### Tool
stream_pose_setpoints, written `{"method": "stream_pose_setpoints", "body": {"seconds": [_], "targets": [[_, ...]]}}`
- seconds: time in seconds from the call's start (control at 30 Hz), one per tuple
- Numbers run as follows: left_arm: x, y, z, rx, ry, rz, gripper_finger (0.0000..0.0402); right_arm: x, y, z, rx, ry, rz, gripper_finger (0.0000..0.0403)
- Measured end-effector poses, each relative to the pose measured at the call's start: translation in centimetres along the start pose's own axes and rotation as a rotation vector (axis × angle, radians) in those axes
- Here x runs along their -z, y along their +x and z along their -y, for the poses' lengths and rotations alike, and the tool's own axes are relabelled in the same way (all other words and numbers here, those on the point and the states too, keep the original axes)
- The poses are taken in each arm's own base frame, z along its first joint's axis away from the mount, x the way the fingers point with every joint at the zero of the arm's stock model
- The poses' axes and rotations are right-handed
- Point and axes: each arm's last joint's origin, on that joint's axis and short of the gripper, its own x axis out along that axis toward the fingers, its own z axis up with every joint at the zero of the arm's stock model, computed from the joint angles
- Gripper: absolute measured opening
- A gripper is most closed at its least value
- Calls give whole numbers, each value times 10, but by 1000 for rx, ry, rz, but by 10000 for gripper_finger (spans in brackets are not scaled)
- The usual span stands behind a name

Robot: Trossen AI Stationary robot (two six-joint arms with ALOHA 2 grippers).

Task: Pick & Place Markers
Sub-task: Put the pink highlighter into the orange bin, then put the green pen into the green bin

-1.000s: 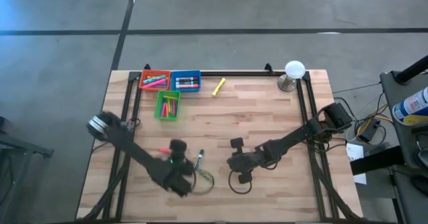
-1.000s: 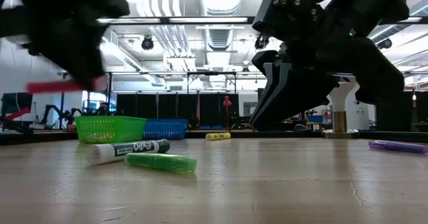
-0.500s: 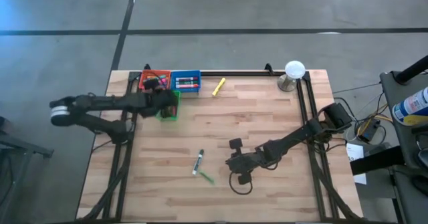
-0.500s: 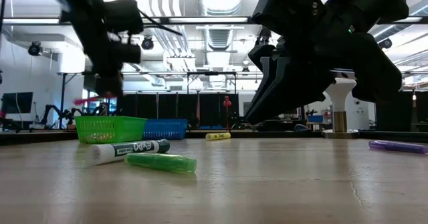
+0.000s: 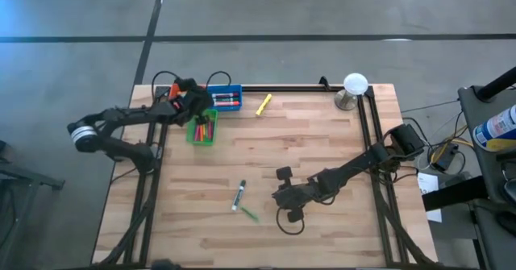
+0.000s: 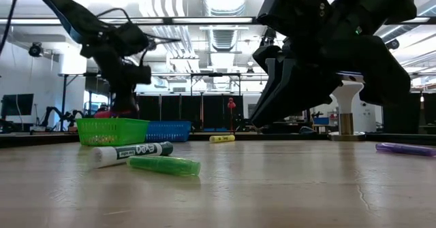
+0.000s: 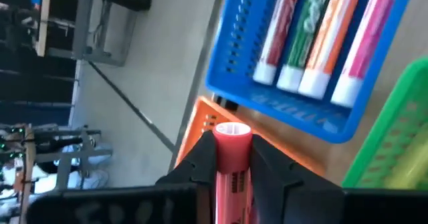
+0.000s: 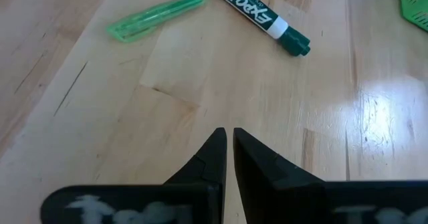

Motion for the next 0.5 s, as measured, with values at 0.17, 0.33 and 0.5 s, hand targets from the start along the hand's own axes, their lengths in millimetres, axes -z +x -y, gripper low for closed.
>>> {"method": "stream_pose_setpoints", "body": {"seconds": [0.17, 0.33, 0.5], "targets": [[3, 14, 5, -33, 16, -82, 97, 0, 0, 0, 0, 3, -1, 22], [5, 19, 8, -55, 32, -125, 122, 0, 0, 0, 0, 2, -1, 22], [3, 11, 1, -53, 6, -128, 125, 0, 0, -1, -2, 7, -1, 22]]}}
